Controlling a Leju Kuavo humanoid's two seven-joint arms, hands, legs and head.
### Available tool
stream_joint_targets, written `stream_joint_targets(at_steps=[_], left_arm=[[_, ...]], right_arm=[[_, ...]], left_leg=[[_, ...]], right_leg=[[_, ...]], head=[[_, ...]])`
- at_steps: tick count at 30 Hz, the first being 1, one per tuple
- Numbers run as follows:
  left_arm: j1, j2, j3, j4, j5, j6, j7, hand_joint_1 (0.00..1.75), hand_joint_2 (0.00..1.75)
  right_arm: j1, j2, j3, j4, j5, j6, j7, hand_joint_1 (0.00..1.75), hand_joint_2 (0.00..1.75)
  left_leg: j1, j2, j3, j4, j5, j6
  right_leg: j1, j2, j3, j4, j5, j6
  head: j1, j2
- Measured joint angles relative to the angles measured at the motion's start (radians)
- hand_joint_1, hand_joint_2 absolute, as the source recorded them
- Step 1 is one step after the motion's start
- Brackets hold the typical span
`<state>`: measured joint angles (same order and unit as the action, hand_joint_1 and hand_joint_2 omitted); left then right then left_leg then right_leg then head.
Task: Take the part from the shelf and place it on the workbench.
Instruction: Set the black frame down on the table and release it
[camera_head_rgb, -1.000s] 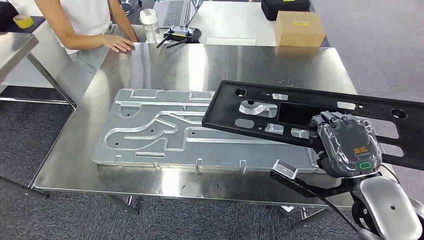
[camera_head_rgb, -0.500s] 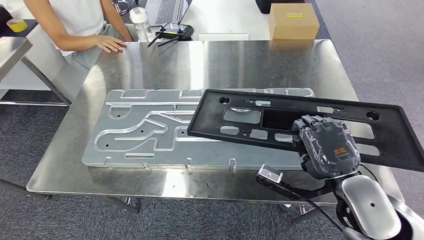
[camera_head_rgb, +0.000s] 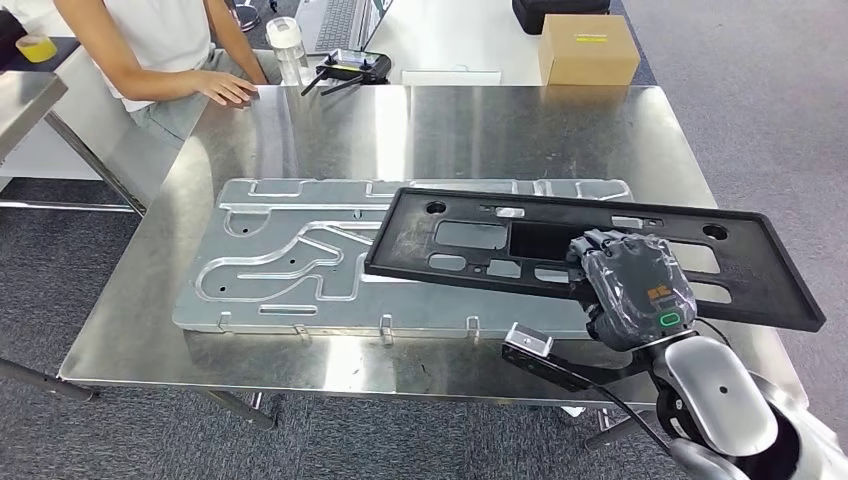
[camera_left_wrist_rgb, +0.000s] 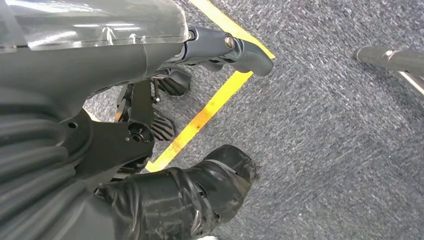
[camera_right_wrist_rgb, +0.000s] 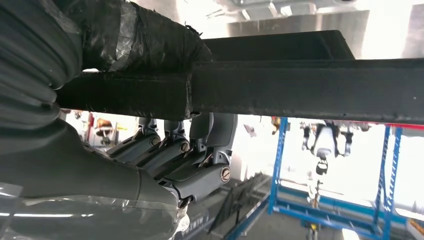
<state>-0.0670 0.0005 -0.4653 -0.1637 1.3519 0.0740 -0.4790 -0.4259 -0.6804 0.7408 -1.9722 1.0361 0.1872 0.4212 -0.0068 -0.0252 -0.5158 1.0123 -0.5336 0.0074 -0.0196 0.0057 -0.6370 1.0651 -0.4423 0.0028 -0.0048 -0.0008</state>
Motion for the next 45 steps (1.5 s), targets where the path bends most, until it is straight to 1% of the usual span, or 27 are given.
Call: stream_joint_targets(at_steps=[4, 11, 14, 19, 22, 25, 27, 30, 34, 37, 41, 45], left_arm=[[0.000, 0.003, 0.000, 0.000, -0.004, -0.008, 0.001, 0.00, 1.75], [0.001, 0.006, -0.001, 0.000, -0.011, -0.014, 0.003, 0.00, 1.75], [0.001, 0.008, -0.006, 0.000, -0.020, -0.028, 0.008, 0.00, 1.75], [0.001, 0.012, -0.019, 0.000, -0.026, -0.048, 0.020, 0.00, 1.75], [0.000, 0.014, -0.022, 0.000, -0.015, -0.042, 0.039, 0.00, 1.75], [0.000, 0.014, -0.023, 0.000, -0.005, -0.026, 0.061, 0.00, 1.75], [0.000, 0.014, -0.023, 0.000, -0.002, -0.026, 0.067, 0.00, 1.75], [-0.001, 0.014, -0.023, 0.000, -0.004, -0.054, 0.065, 0.00, 1.75], [-0.005, 0.014, -0.024, 0.000, -0.009, -0.083, 0.059, 0.00, 1.75], [-0.006, 0.013, -0.024, 0.000, -0.002, -0.071, 0.071, 0.00, 1.75], [-0.005, 0.010, -0.024, 0.000, 0.024, -0.032, 0.088, 0.00, 1.75], [-0.004, -0.010, -0.024, 0.000, 0.048, 0.003, 0.089, 0.00, 1.75]], right_arm=[[-0.040, -0.001, -0.011, 0.045, -0.035, -0.008, 0.000, 1.75, 1.75], [-0.068, -0.001, -0.013, 0.100, -0.049, -0.011, 0.006, 1.75, 1.75], [-0.108, -0.001, -0.013, 0.151, -0.082, -0.012, 0.010, 1.75, 1.75], [-0.193, 0.001, -0.001, 0.278, -0.111, -0.011, -0.022, 1.75, 1.75], [-0.228, 0.005, 0.020, 0.347, -0.119, -0.010, -0.033, 1.75, 1.75], [-0.253, 0.013, 0.038, 0.384, -0.133, -0.012, -0.043, 1.75, 1.75], [-0.277, 0.026, 0.051, 0.402, -0.127, -0.017, -0.071, 1.75, 1.75], [-0.325, 0.069, 0.081, 0.430, -0.104, -0.039, -0.141, 1.75, 1.75], [-0.382, 0.164, 0.138, 0.475, -0.084, -0.077, -0.229, 1.75, 1.75], [-0.418, 0.241, 0.184, 0.516, -0.077, -0.091, -0.275, 1.75, 1.75], [-0.475, 0.340, 0.242, 0.589, -0.080, -0.111, -0.339, 1.75, 1.75], [-0.513, 0.412, 0.278, 0.644, -0.092, -0.129, -0.367, 1.75, 1.75]], left_leg=[[0.000, 0.000, 0.002, 0.000, 0.000, 0.000], [0.000, 0.000, 0.002, 0.000, 0.000, 0.000], [0.000, 0.000, 0.001, 0.000, 0.000, 0.000], [0.000, 0.000, 0.001, 0.000, 0.000, 0.000], [0.000, 0.000, 0.001, 0.000, 0.000, 0.000], [0.000, 0.000, 0.001, 0.000, 0.000, 0.000], [0.001, 0.000, 0.001, 0.000, 0.000, 0.000], [0.001, 0.000, 0.001, 0.000, 0.000, 0.000], [0.003, 0.000, 0.001, 0.000, 0.000, 0.000], [0.004, -0.001, 0.001, 0.000, 0.001, 0.000], [0.005, -0.001, 0.002, 0.000, 0.001, 0.000], [0.005, -0.001, 0.008, 0.000, 0.002, -0.001]], right_leg=[[0.000, 0.000, 0.002, -0.004, 0.001, 0.001], [0.001, 0.000, 0.003, -0.006, 0.001, 0.001], [0.000, 0.000, 0.004, -0.007, 0.002, 0.002], [0.000, 0.000, 0.006, -0.008, 0.003, 0.004], [0.000, -0.001, 0.006, -0.008, 0.003, 0.004], [0.000, -0.001, 0.006, -0.008, 0.003, 0.004], [0.000, 0.000, 0.006, -0.008, 0.003, 0.004], [0.001, 0.000, 0.006, -0.008, 0.003, 0.004], [0.002, 0.000, 0.007, -0.008, 0.003, 0.004], [0.004, -0.001, 0.007, -0.008, 0.003, 0.004], [0.004, -0.001, 0.007, -0.008, 0.003, 0.003], [0.004, -0.001, 0.007, -0.009, 0.003, 0.003]], head=[[0.000, 0.000], [0.000, 0.000], [0.000, 0.000], [0.000, 0.000], [0.000, 0.000], [0.000, 0.000], [0.000, 0.000], [0.000, 0.000], [0.000, 0.000], [0.000, 0.000], [0.000, 0.000], [0.000, 0.000]])
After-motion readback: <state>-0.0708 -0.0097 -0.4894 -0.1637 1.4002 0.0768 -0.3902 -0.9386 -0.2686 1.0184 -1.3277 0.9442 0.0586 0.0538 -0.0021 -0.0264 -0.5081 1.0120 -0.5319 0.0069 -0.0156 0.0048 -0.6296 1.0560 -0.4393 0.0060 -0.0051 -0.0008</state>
